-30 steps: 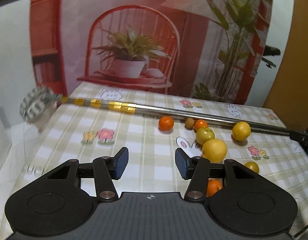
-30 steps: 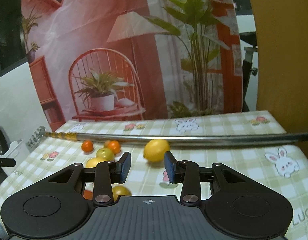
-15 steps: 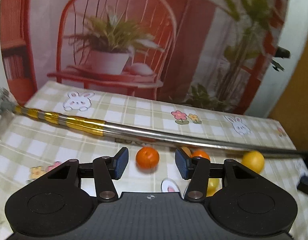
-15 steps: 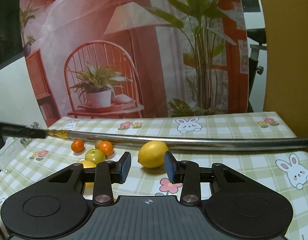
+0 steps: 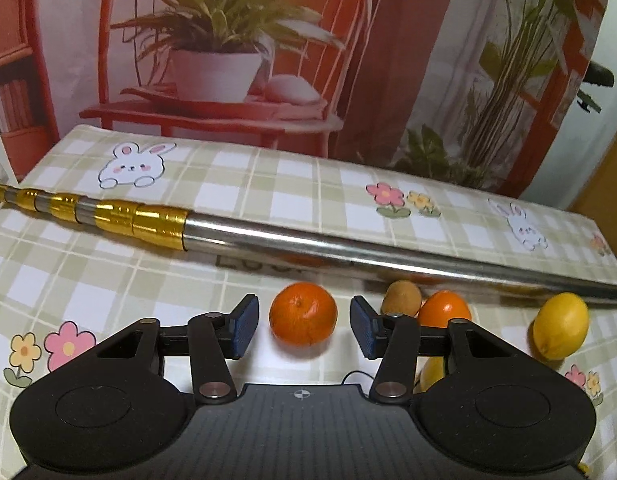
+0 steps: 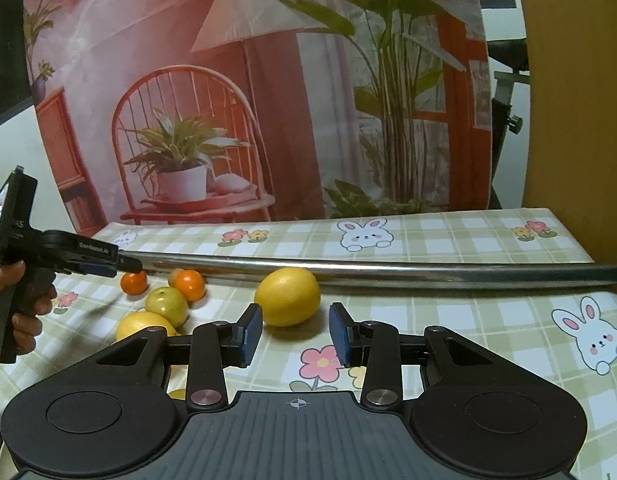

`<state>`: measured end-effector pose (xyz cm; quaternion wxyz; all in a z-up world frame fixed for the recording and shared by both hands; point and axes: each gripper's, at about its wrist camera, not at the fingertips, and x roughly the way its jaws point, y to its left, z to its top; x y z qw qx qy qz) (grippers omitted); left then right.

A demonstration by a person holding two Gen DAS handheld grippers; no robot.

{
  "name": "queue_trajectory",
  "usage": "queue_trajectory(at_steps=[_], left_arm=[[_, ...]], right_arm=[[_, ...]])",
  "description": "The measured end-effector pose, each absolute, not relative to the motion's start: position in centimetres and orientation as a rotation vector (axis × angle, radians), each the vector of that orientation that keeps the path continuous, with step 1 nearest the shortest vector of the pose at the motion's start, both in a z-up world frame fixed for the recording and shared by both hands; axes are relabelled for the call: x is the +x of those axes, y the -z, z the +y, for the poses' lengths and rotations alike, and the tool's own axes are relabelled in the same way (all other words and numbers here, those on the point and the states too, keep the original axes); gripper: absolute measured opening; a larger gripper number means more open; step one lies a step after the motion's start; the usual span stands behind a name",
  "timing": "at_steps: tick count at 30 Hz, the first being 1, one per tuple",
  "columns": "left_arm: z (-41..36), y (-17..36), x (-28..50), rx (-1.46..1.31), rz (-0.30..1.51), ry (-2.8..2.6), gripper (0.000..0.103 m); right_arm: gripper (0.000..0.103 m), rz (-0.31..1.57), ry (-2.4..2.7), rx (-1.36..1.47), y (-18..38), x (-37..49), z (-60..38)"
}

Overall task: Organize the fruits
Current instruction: 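Grasp another orange tangerine with the left gripper while the right moves to a yellow grapefruit, then grasp the yellow grapefruit with the right gripper while the left holds the tangerine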

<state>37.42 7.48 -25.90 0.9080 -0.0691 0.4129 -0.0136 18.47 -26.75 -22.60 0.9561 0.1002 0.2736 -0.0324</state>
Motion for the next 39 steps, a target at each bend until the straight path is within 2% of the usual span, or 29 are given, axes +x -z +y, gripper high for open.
queue_trajectory(at_steps=[1, 4, 8, 10, 21, 23, 25, 28, 39], left_arm=[[7.5, 26.1, 37.5, -0.136, 0.859, 0.028, 0.04], [7.9, 26.0, 37.2, -0.161, 0.855, 0.03, 0.039], [8.4, 25.7, 36.2, -0.181, 0.842, 0.043, 0.039], [8.5, 25.1, 35.1, -0.172, 0.827, 0.055, 0.039], [9.8, 22.5, 27.4, -0.177, 0.779, 0.092, 0.039], [10.1, 22.2, 26.4, -0.192, 0.769, 0.085, 0.039], [10.4, 21.9, 25.5, -0.205, 0.754, 0.078, 0.039], [10.6, 21.5, 24.5, -0.222, 0.731, 0.067, 0.039], [10.1, 21.4, 22.3, -0.252, 0.694, 0.067, 0.039]], right_arm=[[0.035, 0.556, 0.065, 0.203, 22.6, 18.6, -26.8], [0.035, 0.553, 0.068, 0.207, 22.7, 18.6, -26.9], [0.035, 0.533, 0.079, 0.206, 23.1, 18.9, -27.0], [0.04, 0.512, 0.08, 0.204, 23.1, 19.0, -27.1], [0.047, 0.424, 0.058, 0.188, 24.2, 22.1, -27.7], [0.05, 0.426, 0.047, 0.181, 24.6, 23.3, -27.6], [0.06, 0.43, 0.042, 0.174, 25.1, 24.3, -27.4], [0.066, 0.448, 0.037, 0.177, 26.0, 25.8, -27.3], [0.068, 0.562, 0.024, 0.176, 28.5, 29.1, -26.4]])
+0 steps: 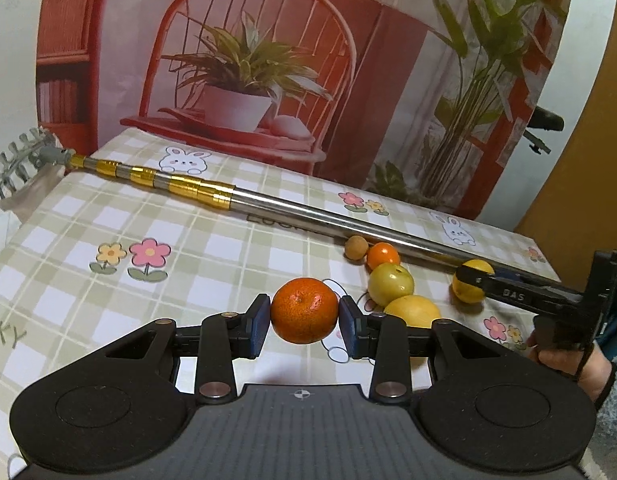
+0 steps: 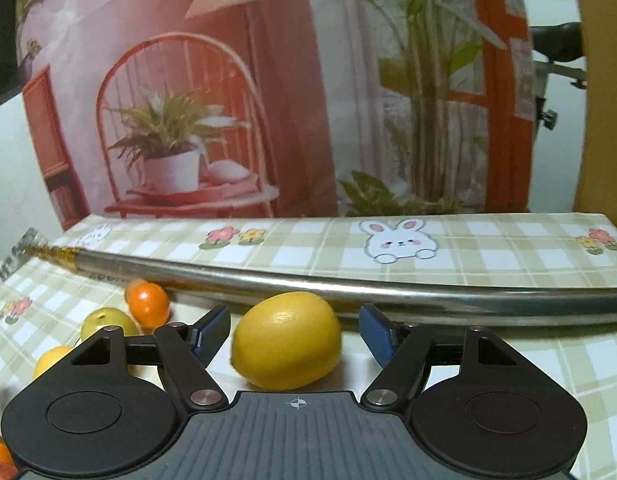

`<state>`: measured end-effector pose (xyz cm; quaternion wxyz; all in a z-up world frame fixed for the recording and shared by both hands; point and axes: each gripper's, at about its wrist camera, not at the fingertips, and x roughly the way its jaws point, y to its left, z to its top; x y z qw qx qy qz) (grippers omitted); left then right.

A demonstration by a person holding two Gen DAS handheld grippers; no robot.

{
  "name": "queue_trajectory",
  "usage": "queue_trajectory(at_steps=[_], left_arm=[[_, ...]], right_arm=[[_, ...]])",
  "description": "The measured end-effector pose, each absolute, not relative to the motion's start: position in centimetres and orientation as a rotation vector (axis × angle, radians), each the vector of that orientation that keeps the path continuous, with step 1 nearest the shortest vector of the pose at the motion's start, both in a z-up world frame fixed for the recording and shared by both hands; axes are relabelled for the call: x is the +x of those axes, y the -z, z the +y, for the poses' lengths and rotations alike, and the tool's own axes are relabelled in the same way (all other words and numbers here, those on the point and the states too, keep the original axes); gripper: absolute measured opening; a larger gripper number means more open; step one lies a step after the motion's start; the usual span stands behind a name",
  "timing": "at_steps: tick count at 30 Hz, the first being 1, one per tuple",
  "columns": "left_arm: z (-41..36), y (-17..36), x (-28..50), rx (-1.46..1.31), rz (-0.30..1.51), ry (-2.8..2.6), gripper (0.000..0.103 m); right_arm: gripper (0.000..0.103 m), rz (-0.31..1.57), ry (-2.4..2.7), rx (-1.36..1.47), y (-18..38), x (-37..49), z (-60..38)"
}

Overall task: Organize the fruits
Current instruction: 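Grasp the yellow grapefruit with the right gripper while the left holds the tangerine, then carry the grapefruit and the tangerine over the plate with both grippers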

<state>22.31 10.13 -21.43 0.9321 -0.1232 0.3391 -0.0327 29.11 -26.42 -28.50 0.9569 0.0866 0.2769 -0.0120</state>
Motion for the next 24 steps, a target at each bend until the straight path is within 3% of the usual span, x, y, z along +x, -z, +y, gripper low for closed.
queue_trajectory(at_steps=[7, 24], left_arm=[[10.5, 22.5, 21.3, -0.304, 0.719, 0.052, 0.039], [9.2, 23.4, 20.0, -0.309, 0.748, 0.1, 0.039]], right_arm=[[0.058, 0.62, 0.017, 0.163, 29.4, 29.4, -25.9], [0.058, 0.566, -0.013, 0.262, 29.4, 26.8, -26.9]])
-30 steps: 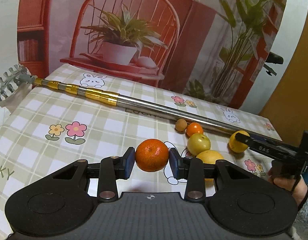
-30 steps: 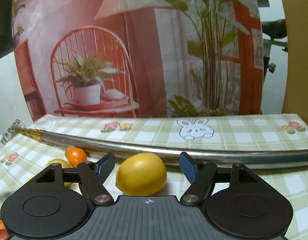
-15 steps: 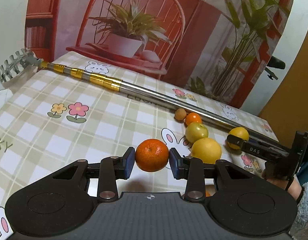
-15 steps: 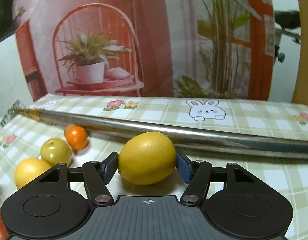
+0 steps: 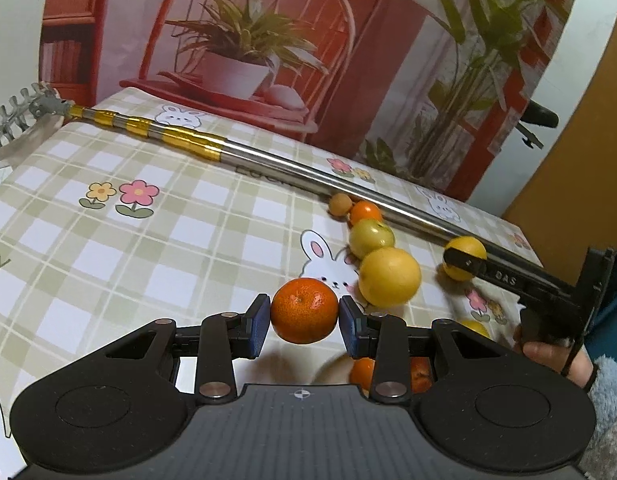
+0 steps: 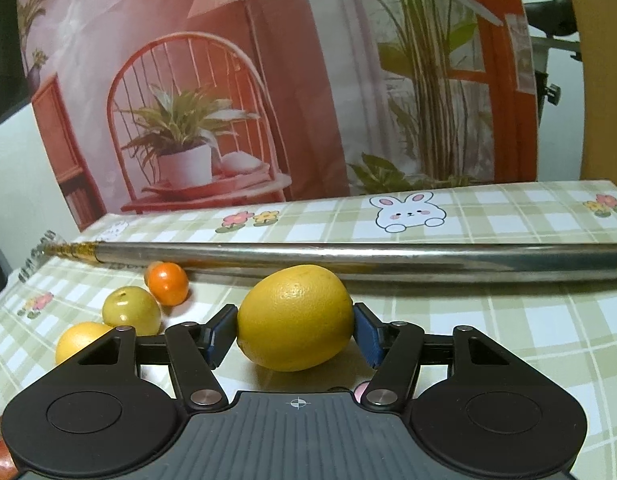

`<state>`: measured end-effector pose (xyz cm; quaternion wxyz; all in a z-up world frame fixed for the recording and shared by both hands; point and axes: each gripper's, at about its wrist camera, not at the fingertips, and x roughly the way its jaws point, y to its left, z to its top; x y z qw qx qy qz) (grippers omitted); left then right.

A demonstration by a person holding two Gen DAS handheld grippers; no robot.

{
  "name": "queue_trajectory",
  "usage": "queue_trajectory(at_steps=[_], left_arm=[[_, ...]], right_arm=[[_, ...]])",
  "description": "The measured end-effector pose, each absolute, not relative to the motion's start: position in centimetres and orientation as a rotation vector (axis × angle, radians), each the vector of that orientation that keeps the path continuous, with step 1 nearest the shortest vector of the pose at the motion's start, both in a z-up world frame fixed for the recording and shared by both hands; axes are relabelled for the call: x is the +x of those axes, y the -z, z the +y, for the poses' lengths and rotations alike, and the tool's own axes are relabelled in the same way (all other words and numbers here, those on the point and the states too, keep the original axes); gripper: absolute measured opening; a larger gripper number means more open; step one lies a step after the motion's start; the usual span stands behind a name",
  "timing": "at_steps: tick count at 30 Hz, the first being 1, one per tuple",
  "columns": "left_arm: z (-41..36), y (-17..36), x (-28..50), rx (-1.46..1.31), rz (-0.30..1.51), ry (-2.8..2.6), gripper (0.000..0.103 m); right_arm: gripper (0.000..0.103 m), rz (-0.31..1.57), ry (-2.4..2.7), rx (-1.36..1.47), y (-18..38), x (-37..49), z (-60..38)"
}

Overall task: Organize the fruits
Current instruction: 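Carry the grapefruit and the tangerine over the plate with both grippers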

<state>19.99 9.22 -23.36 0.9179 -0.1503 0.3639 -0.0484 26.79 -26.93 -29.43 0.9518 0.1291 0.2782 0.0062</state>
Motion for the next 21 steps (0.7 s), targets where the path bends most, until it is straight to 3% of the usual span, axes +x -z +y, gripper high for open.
queue_trajectory(at_steps=[10, 21], left_arm=[[7.8, 23.0, 18.4, -0.285, 0.777, 0.137, 0.039], [5.8, 22.2, 15.5, -0.193, 0.791, 0.171, 0.039]], right_arm=[[0.058, 0.57, -0.006, 0.287, 29.0, 26.0, -26.9], [0.058, 0.538, -0.075, 0.312, 25.8, 17.6, -23.5]])
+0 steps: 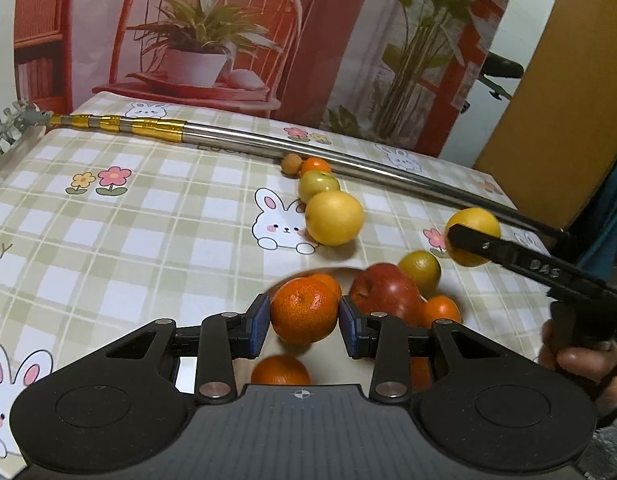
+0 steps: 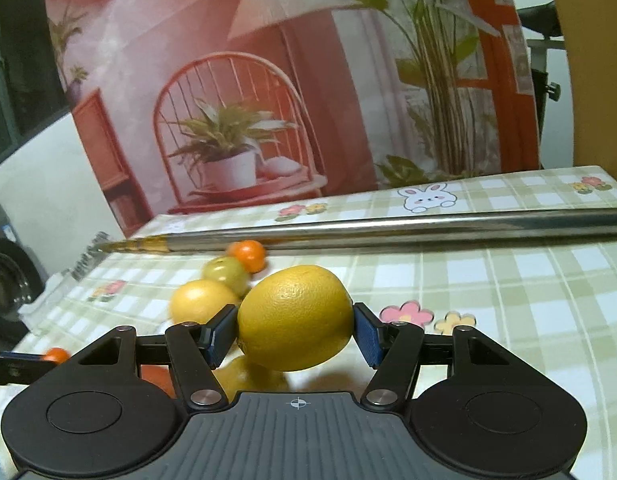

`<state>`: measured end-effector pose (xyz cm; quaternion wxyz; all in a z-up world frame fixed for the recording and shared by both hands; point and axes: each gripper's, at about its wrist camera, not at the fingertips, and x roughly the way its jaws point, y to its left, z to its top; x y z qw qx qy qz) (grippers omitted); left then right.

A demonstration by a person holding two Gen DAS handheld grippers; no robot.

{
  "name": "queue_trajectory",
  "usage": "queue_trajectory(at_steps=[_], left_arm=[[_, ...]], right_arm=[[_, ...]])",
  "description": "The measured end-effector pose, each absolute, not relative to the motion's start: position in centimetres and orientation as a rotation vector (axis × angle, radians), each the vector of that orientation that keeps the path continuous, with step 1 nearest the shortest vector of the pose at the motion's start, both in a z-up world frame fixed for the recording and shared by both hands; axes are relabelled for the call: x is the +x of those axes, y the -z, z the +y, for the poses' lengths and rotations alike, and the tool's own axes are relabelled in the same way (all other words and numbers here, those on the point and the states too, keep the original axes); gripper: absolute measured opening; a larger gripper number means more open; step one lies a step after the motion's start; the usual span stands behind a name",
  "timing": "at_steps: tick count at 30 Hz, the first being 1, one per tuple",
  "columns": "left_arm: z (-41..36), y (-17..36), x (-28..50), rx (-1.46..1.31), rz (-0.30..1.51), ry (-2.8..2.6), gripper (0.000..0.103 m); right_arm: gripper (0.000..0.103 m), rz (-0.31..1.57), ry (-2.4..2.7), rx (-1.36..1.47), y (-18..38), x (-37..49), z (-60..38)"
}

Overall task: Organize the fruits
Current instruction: 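Carry the grapefruit and the tangerine over the plate with both grippers, then lower the grapefruit onto the plate with the right gripper while the left lowers the tangerine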

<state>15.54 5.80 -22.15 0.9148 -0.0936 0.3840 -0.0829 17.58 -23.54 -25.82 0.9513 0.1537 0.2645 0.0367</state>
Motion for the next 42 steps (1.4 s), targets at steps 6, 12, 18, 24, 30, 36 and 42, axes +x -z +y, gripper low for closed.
queue_trajectory(at_steps=[6, 12, 18, 24, 30, 36, 42], left_arm=[[5.7, 20.7, 13.6, -0.184, 0.763, 0.172, 0.039], [5.9, 20.1, 11.5, -0.215, 0.762, 0.179, 0.039], [6.0, 19.6, 9.5, -0.232, 0.744, 0.194, 0.039], [5.2, 19.7, 7.9, -0.193, 0.731, 0.22, 0.039], [5.9, 20.9, 8.5, -0.209, 0.767, 0.216, 0.039], [5.9, 22.0, 9.3, -0.194, 0.811, 0.215, 0.039], [5.8, 22.7, 9.7, -0.184, 0.835, 0.239, 0.039]], right_arm=[[0.058, 0.5, -0.081, 0.355, 23.5, 13.8, -22.4], [0.058, 0.504, -0.106, 0.318, 21.6, 10.2, -20.3], [0.058, 0.552, -0.131, 0.323, 20.8, 6.3, -18.5], [0.058, 0.591, -0.187, 0.278, 20.2, 3.8, -15.9], [0.058, 0.634, -0.282, 0.181, 20.0, 3.3, -12.8], [0.058, 0.724, -0.33, 0.207, 21.6, 4.5, -12.3], [0.058, 0.768, -0.355, 0.2, 22.7, 5.4, -11.8]])
